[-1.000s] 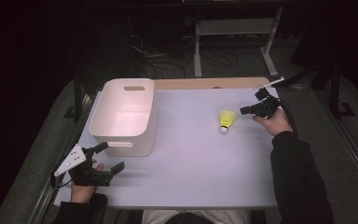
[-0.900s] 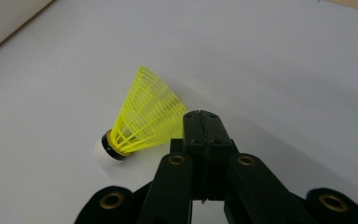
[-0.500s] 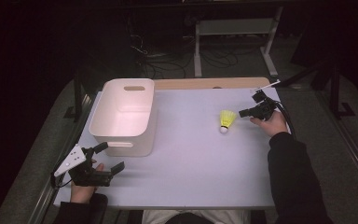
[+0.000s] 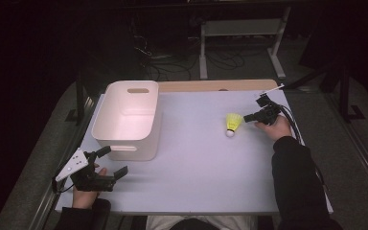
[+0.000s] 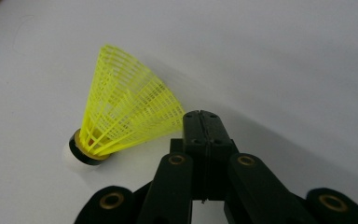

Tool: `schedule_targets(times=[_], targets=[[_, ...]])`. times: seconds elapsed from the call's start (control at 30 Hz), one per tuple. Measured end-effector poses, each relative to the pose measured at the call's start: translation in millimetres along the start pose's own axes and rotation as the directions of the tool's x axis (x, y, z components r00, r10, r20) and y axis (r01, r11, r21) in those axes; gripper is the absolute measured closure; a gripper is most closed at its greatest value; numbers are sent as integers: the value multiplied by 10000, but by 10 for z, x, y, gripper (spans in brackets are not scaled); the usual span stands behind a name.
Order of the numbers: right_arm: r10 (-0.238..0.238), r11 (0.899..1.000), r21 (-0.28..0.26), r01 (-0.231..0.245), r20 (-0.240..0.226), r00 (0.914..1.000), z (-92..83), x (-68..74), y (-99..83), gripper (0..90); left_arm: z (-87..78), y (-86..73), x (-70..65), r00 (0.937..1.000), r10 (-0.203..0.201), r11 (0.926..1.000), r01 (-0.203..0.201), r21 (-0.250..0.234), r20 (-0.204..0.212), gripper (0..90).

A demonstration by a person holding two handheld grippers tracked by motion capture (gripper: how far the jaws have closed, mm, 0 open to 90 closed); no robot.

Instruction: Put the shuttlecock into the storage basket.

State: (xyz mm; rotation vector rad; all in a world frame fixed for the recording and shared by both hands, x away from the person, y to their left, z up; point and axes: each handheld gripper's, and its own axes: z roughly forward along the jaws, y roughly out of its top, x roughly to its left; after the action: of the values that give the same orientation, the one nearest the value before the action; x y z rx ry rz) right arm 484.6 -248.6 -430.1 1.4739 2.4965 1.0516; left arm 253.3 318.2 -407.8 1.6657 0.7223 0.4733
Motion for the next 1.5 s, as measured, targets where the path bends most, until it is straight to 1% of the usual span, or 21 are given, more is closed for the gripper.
schedule_targets(times=[0.17,0.3,0.5,0.9,1.2,1.5], targets=[[26,10000,-17,-27,-53,10000,38,9,5,888,-1,0,0,10000,-5,10000,5,-4,-6,0],[-50,10000,-21,49,-80,10000,57,40,16,888,-1,0,0,10000,-8,10000,8,-7,-2,0],[-105,9999,8,105,-197,9998,109,70,22,888,-1,1,0,10000,-8,10000,8,-7,1,0],[-171,9998,-101,166,-512,9985,202,146,45,888,-2,1,0,10000,-1,10000,1,-3,12,0],[-483,9986,-266,461,-856,9952,250,251,84,888,0,1,0,10000,-7,10000,7,2,11,0],[-785,9969,-172,771,-1042,9915,331,377,153,887,-2,1,0,10000,1,10000,-1,-2,14,0]])
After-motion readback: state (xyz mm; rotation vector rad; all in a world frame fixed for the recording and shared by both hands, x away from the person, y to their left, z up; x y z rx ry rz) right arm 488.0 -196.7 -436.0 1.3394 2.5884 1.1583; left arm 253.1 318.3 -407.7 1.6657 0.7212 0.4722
